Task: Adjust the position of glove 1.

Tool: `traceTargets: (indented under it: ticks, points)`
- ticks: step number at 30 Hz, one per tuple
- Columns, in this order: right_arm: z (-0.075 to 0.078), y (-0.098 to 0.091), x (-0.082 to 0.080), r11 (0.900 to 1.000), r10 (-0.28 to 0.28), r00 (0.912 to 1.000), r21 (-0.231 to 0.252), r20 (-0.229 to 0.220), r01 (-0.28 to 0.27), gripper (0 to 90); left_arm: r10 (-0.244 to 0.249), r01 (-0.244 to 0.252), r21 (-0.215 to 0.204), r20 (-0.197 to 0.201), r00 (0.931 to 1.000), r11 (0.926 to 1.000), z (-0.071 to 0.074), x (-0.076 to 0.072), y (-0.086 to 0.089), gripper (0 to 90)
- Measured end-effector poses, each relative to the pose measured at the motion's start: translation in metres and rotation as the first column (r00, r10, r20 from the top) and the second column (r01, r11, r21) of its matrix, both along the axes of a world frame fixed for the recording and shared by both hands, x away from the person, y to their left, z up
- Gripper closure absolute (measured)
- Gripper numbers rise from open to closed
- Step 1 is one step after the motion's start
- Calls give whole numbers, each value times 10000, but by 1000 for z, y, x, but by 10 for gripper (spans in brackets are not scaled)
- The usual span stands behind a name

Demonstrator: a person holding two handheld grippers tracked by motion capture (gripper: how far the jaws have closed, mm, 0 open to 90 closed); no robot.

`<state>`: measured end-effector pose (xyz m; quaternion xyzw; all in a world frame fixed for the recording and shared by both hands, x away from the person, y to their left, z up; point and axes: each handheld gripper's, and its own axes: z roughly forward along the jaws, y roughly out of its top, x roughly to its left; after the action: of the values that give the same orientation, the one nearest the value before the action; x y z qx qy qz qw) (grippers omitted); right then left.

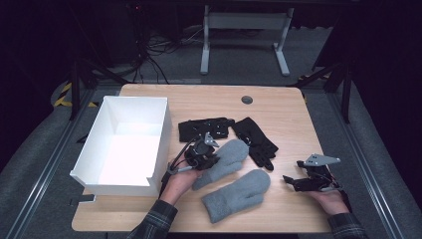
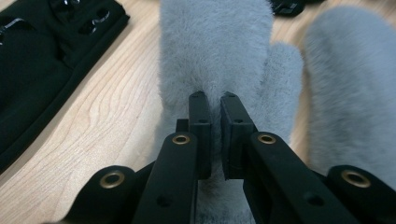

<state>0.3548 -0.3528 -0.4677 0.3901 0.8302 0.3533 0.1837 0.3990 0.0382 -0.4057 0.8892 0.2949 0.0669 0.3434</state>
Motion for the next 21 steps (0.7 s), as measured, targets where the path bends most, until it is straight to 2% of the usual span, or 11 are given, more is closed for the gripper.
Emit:
traceTargets:
  ticks: [6, 9, 14, 21]
  points:
    - [0, 0, 0, 10000, 0, 10000, 18, 25, 0, 153, -51, 46, -566, -82, 10000, 9984, 17, -9, 5, 855]
    - [-1, 0, 0, 10000, 8, 10000, 32, 49, -8, 148, -39, 28, -678, -166, 9999, 9977, 25, -16, 6, 855]
    - [-1, 1, 0, 10000, 14, 10000, 28, 42, -14, 144, -285, 255, -904, -325, 9991, 9956, 36, -27, 4, 855]
    - [-1, 1, 0, 10000, 18, 10000, 29, 37, -18, 142, -526, 459, -1036, -629, 9966, 9936, 44, -42, -5, 855]
